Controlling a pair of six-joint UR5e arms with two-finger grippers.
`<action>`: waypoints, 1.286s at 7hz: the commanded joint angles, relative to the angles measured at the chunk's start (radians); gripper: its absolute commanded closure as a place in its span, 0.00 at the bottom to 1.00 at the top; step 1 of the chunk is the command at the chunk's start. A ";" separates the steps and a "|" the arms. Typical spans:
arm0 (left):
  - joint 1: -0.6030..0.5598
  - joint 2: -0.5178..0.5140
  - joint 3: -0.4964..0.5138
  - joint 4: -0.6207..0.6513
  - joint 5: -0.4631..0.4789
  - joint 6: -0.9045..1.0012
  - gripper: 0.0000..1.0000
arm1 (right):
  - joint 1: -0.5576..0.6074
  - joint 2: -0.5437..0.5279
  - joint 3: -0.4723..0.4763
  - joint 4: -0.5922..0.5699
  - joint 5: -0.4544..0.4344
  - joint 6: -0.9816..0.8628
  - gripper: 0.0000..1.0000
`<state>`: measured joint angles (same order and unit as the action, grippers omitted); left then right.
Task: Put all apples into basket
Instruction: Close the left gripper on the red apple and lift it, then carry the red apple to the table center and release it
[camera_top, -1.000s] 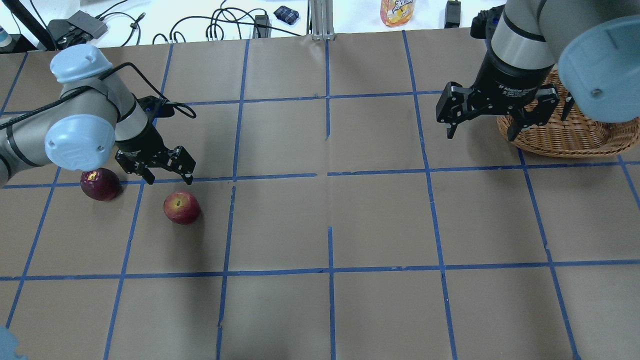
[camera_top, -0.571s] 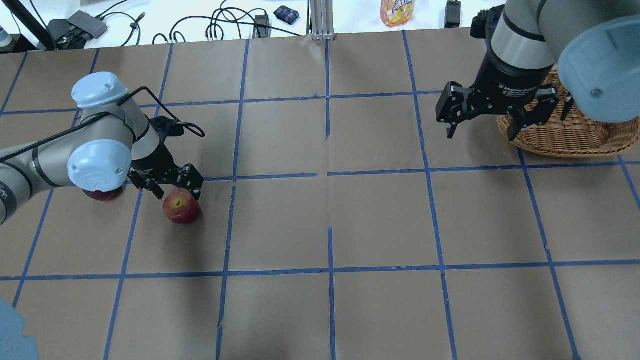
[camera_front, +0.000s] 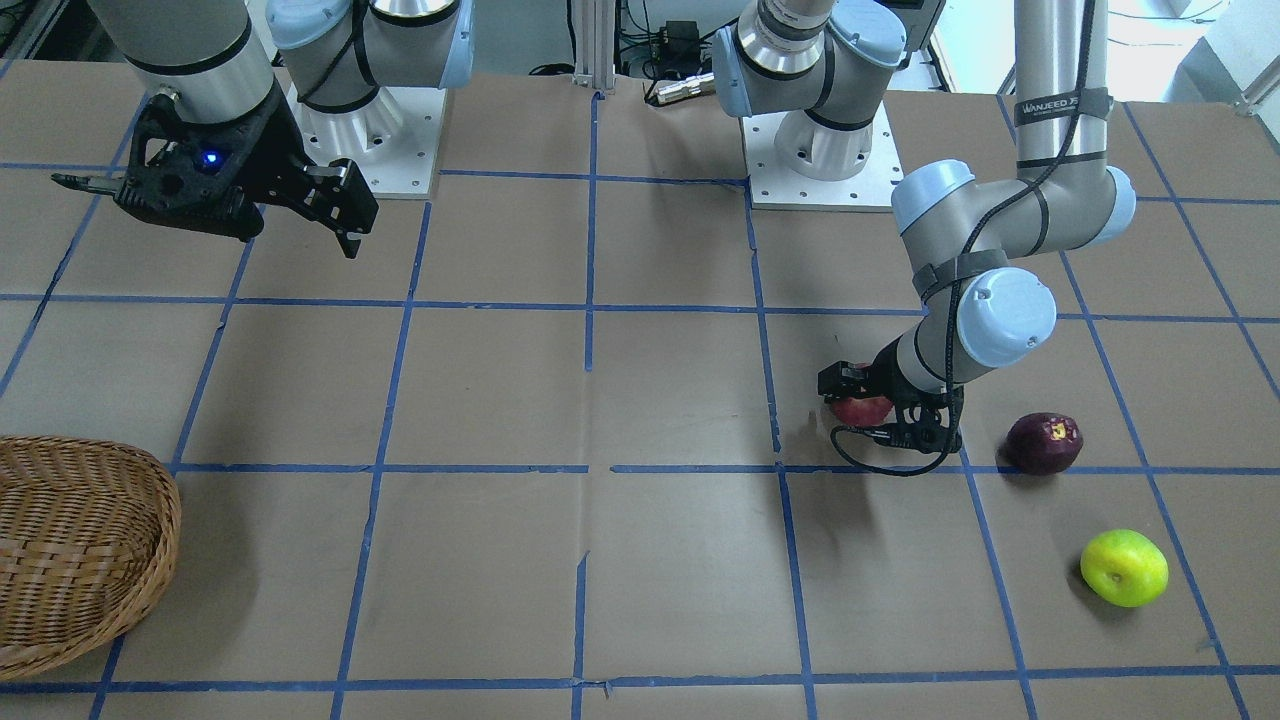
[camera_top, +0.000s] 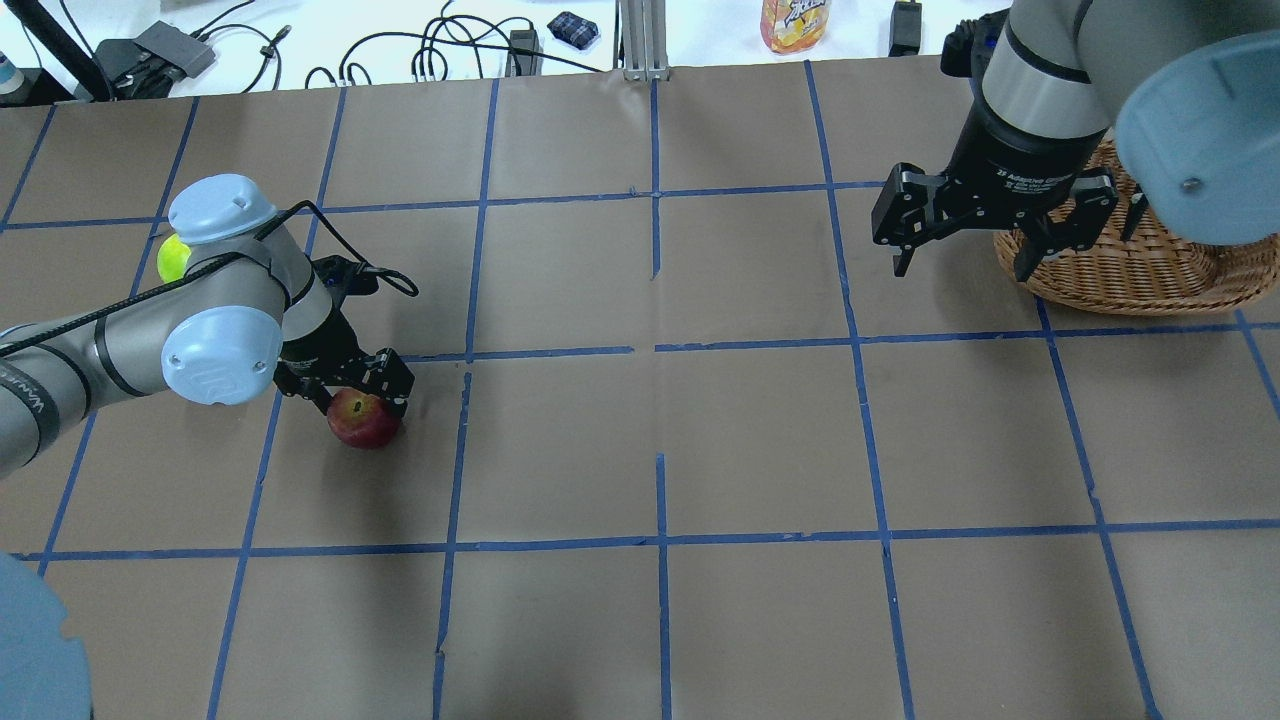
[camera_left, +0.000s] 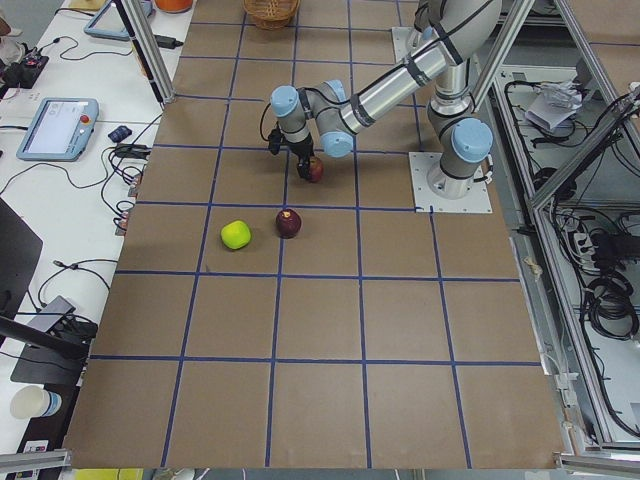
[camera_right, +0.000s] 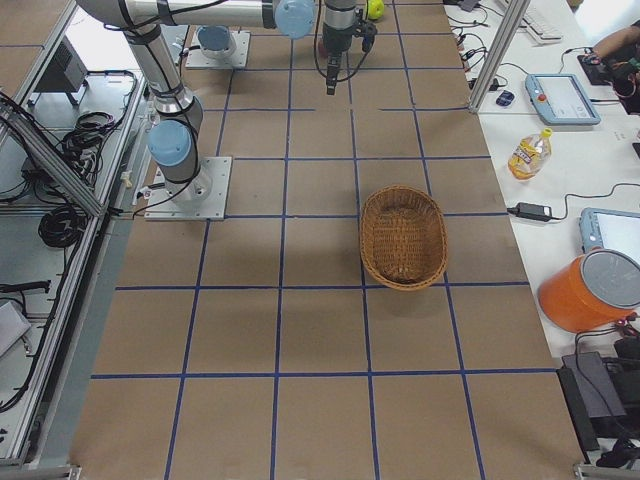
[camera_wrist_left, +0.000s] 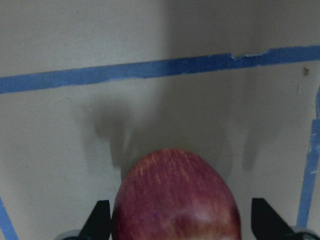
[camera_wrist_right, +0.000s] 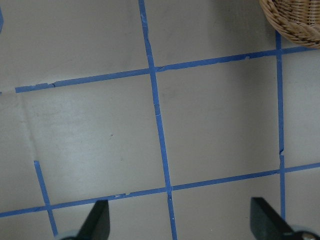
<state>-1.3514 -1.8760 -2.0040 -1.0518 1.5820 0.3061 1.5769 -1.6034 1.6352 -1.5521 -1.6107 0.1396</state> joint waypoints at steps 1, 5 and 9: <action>-0.012 0.017 0.013 0.009 0.006 -0.011 0.91 | 0.000 0.000 0.000 0.001 0.000 0.000 0.00; -0.250 0.072 0.040 -0.066 -0.225 -0.405 0.98 | 0.000 0.000 0.000 0.003 0.000 -0.001 0.00; -0.547 -0.007 0.194 0.045 -0.186 -0.731 0.98 | 0.000 0.002 0.009 0.003 -0.027 -0.005 0.00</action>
<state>-1.8486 -1.8581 -1.8406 -1.0459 1.3788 -0.3834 1.5769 -1.6027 1.6429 -1.5494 -1.6187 0.1367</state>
